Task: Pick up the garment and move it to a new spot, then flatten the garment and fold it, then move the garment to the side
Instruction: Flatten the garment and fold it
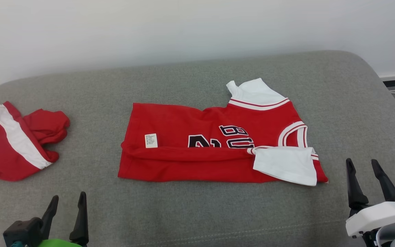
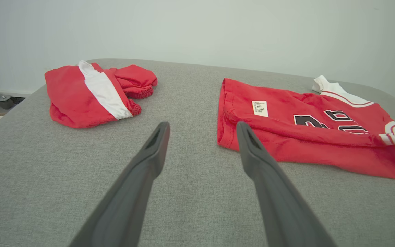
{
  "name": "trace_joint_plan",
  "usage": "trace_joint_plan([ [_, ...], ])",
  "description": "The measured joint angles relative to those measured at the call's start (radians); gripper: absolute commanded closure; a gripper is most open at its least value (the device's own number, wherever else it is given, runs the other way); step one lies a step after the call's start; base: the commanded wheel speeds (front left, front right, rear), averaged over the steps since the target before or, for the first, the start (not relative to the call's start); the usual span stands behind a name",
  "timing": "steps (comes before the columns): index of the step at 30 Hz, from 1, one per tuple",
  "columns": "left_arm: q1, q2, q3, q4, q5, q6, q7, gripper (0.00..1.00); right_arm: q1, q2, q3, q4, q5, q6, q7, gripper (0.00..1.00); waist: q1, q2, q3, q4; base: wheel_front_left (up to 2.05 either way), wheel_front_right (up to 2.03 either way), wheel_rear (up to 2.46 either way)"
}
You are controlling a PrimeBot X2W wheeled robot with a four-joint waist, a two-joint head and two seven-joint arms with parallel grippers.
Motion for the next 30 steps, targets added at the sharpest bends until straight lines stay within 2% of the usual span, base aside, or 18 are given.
trace_joint_plan([
  [9,0.002,0.002,0.012,-0.044,-0.002,0.001,0.001,0.0,0.009,0.006,-0.017,-0.014,-0.016,0.0,0.006,0.0,0.0,0.0,0.023,-0.007,0.0,0.0,0.0],
  [17,-0.05,0.001,0.022,-0.11,-0.065,-0.002,0.044,0.0,-0.055,-0.014,-0.013,-0.051,-0.01,0.0,0.064,0.0,0.0,0.0,0.093,-0.009,0.0,0.0,0.0],
  [20,-0.122,0.002,0.024,-0.125,-0.098,-0.02,0.081,0.0,-0.128,-0.044,-0.016,-0.057,-0.008,0.004,0.097,0.0,0.0,0.0,0.13,-0.01,0.0,0.0,0.0],
  [26,-0.269,0.039,0.014,-0.132,-0.161,-0.061,0.216,0.0,-0.302,-0.098,-0.025,-0.048,0.002,0.037,0.196,0.0,0.0,0.0,0.208,-0.01,0.0,0.0,0.0],
  [30,-0.403,0.038,0.024,-0.118,-0.269,-0.075,0.314,0.0,-0.423,-0.118,-0.031,-0.011,0.044,0.062,0.279,0.0,0.0,0.0,0.264,-0.009,0.0,0.0,0.0],
])
